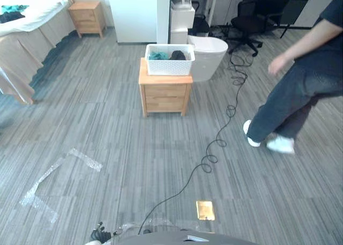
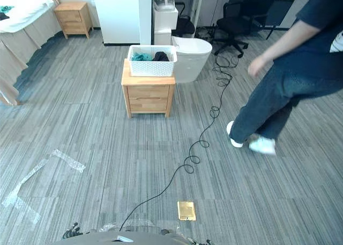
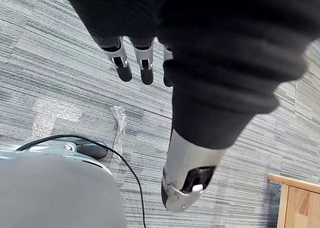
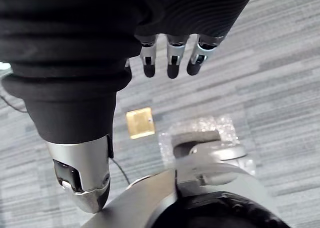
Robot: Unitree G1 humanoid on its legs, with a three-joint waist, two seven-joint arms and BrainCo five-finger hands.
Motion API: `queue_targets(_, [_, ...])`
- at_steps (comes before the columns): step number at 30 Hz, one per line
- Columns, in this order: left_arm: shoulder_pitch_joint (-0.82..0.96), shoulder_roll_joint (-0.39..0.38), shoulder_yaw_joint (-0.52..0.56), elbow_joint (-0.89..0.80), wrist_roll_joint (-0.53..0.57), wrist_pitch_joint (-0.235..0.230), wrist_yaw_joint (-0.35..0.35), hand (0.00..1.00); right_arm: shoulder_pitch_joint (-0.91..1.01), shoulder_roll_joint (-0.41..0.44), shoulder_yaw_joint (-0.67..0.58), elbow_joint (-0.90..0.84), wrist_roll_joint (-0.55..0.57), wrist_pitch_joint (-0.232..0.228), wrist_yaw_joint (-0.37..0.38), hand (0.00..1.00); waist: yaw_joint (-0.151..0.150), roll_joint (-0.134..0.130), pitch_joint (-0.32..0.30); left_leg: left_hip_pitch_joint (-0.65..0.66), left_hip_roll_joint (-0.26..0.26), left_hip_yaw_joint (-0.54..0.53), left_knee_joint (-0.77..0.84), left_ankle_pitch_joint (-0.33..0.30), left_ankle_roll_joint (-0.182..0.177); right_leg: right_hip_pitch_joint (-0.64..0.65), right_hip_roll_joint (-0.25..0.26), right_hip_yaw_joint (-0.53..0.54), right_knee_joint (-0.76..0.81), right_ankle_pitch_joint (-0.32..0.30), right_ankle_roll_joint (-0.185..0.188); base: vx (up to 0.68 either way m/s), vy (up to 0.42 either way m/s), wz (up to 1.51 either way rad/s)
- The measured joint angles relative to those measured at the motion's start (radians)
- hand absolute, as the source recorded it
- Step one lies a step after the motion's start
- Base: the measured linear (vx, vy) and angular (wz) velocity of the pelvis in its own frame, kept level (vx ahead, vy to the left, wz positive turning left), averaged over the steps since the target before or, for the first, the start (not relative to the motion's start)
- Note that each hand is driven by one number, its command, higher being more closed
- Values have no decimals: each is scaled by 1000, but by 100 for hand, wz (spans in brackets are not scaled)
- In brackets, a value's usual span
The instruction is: Pick up the laundry basket with both hands and put the clothes into the washing machine.
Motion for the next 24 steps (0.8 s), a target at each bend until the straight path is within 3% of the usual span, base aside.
queue_targets(6, [-9, -3, -1, 0, -1, -3, -1, 0, -20, 7, -22, 2, 0, -5, 0, 0, -2, -2, 14, 35, 0, 0, -10, -11, -17, 34, -2, -18, -5, -11, 18, 33, -4, 3])
queue_targets(24, [-13, -10, -2, 0, -2, -12, -1, 0, -28, 6, -20, 2, -1, -6, 0, 0, 1, 1, 22, 31, -1, 6, -20, -3, -9, 34, -2, -22, -24, -3, 12, -38, -15, 0])
